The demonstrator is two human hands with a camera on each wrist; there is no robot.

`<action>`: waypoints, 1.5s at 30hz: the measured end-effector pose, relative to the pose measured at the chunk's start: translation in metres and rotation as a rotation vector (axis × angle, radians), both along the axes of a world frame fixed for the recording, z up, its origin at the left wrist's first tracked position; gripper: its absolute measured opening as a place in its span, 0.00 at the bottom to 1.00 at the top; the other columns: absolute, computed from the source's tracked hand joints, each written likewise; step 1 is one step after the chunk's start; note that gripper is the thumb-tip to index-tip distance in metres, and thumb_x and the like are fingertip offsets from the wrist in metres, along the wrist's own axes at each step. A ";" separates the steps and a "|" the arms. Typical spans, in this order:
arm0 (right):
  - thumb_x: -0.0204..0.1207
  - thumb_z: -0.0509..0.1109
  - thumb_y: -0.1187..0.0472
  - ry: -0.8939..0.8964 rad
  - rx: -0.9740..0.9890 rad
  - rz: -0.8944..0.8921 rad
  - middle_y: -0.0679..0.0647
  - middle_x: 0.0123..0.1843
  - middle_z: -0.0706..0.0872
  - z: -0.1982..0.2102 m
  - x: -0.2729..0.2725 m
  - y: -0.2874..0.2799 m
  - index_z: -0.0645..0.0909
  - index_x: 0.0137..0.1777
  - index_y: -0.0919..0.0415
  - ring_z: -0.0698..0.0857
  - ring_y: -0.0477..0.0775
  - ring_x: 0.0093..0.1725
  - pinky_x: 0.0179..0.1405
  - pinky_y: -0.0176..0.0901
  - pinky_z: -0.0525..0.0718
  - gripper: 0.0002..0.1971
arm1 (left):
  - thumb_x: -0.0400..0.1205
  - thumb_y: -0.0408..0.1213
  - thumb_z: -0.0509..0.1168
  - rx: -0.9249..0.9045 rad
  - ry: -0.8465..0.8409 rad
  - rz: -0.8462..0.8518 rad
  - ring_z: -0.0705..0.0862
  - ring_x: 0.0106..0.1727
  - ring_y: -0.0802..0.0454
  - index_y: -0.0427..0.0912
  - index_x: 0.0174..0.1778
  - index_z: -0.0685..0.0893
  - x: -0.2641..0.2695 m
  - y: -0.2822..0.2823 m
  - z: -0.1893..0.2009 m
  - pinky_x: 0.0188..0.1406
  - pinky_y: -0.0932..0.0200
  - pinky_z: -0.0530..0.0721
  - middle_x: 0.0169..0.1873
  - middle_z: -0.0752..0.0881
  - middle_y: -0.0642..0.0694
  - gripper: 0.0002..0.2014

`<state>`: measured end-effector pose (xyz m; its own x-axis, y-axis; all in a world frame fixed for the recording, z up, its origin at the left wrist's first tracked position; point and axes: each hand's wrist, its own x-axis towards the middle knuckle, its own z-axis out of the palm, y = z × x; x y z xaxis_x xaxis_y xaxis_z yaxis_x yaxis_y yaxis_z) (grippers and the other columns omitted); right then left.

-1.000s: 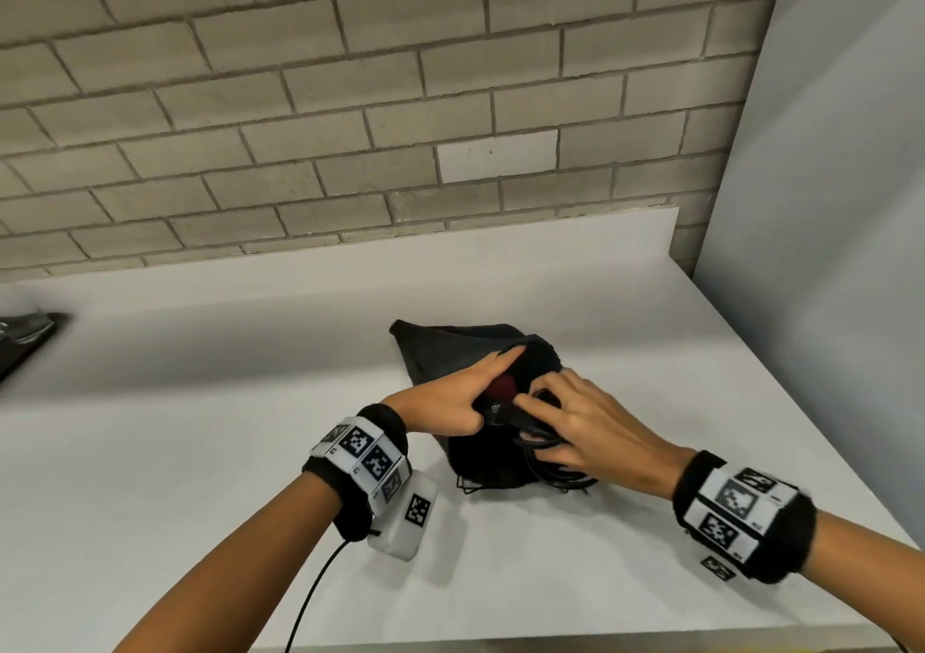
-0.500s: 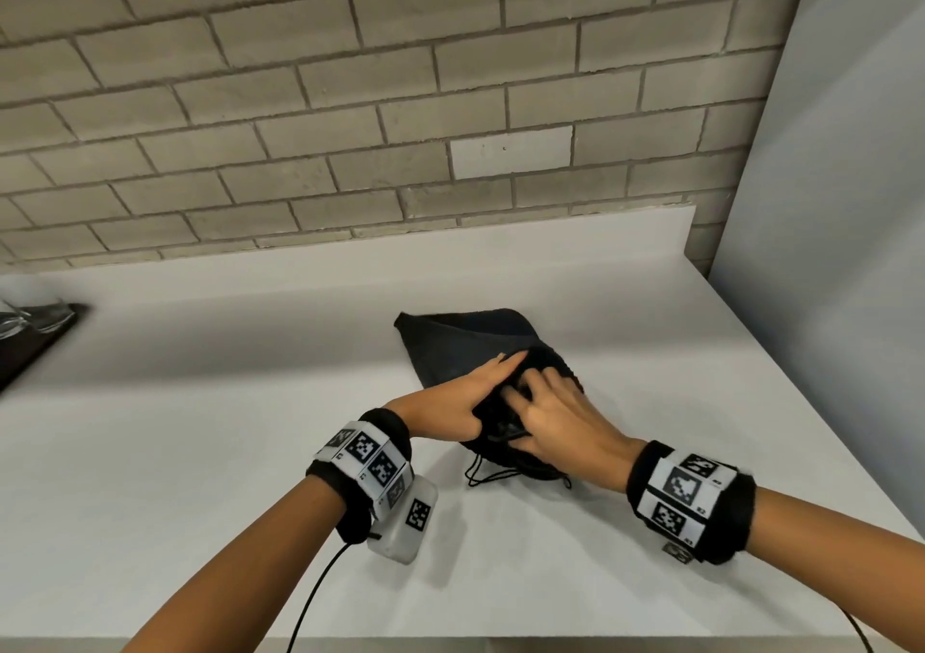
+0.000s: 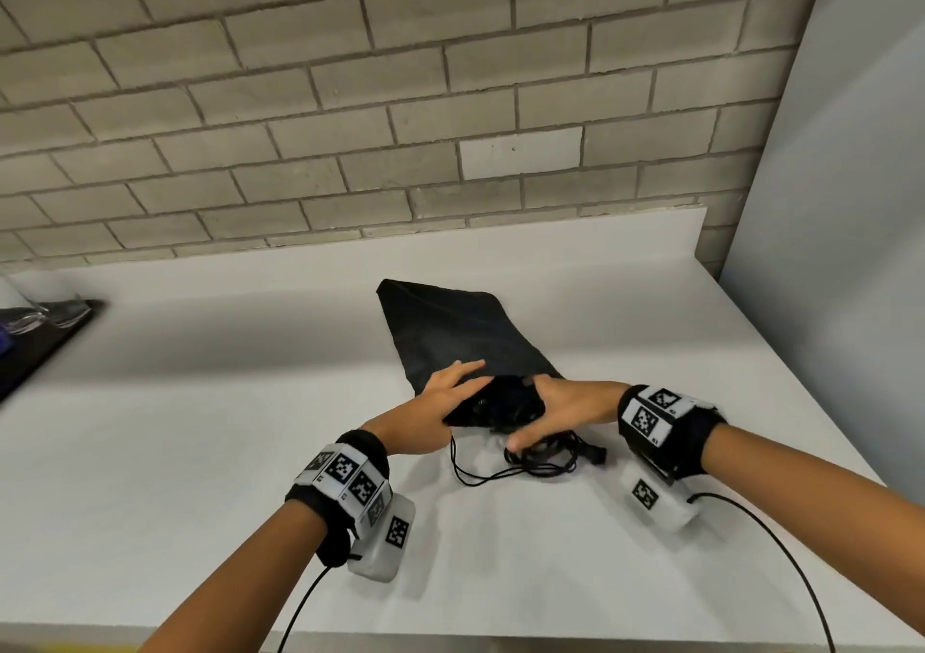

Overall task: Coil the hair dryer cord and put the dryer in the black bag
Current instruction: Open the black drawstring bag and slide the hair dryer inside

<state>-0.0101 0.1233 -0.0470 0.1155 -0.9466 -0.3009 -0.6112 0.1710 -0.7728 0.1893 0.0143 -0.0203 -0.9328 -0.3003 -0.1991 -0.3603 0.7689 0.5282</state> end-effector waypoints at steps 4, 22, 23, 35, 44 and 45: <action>0.49 0.85 0.39 0.171 0.134 0.106 0.46 0.83 0.56 -0.011 -0.008 0.010 0.37 0.81 0.37 0.57 0.48 0.82 0.81 0.51 0.63 0.69 | 0.71 0.14 0.50 -0.008 -0.021 0.070 0.40 0.81 0.39 0.49 0.80 0.56 0.006 -0.003 -0.009 0.78 0.39 0.50 0.81 0.47 0.41 0.42; 0.87 0.50 0.57 0.743 -0.090 -0.051 0.66 0.48 0.83 0.007 0.015 0.025 0.68 0.63 0.66 0.82 0.68 0.44 0.38 0.51 0.72 0.13 | 0.70 0.15 0.52 0.010 0.019 0.097 0.47 0.79 0.35 0.46 0.81 0.52 -0.002 0.003 -0.010 0.76 0.38 0.57 0.80 0.47 0.42 0.43; 0.87 0.50 0.58 0.817 -0.101 -0.043 0.68 0.51 0.83 0.007 0.017 0.024 0.69 0.64 0.68 0.83 0.70 0.47 0.38 0.51 0.72 0.15 | 0.70 0.15 0.52 0.014 0.018 0.080 0.47 0.79 0.34 0.47 0.81 0.52 -0.001 0.004 -0.012 0.76 0.37 0.58 0.81 0.46 0.42 0.43; 0.85 0.53 0.45 0.285 -0.020 -0.132 0.48 0.24 0.69 0.035 0.000 0.030 0.69 0.60 0.53 0.69 0.43 0.20 0.30 0.42 0.71 0.14 | 0.67 0.13 0.58 -0.038 0.107 0.193 0.41 0.79 0.27 0.63 0.77 0.55 -0.008 0.009 -0.023 0.75 0.34 0.62 0.79 0.33 0.36 0.49; 0.83 0.51 0.40 0.478 -0.049 -0.127 0.46 0.26 0.73 0.025 -0.011 0.040 0.70 0.70 0.46 0.72 0.44 0.27 0.31 0.38 0.70 0.20 | 0.80 0.37 0.63 0.014 0.414 0.491 0.80 0.47 0.47 0.50 0.67 0.74 -0.008 0.015 -0.025 0.59 0.53 0.80 0.65 0.64 0.42 0.19; 0.84 0.52 0.41 0.482 -0.064 -0.113 0.46 0.25 0.72 0.025 -0.008 0.040 0.70 0.69 0.45 0.72 0.44 0.26 0.30 0.38 0.70 0.18 | 0.80 0.40 0.64 0.003 0.466 0.507 0.81 0.46 0.48 0.47 0.63 0.76 -0.010 0.016 -0.025 0.54 0.54 0.83 0.61 0.66 0.45 0.15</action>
<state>-0.0184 0.1630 -0.0220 -0.1267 -0.9634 -0.2361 -0.8820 0.2183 -0.4175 0.1790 0.0299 -0.0456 -0.6654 -0.7226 0.1872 -0.4102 0.5636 0.7170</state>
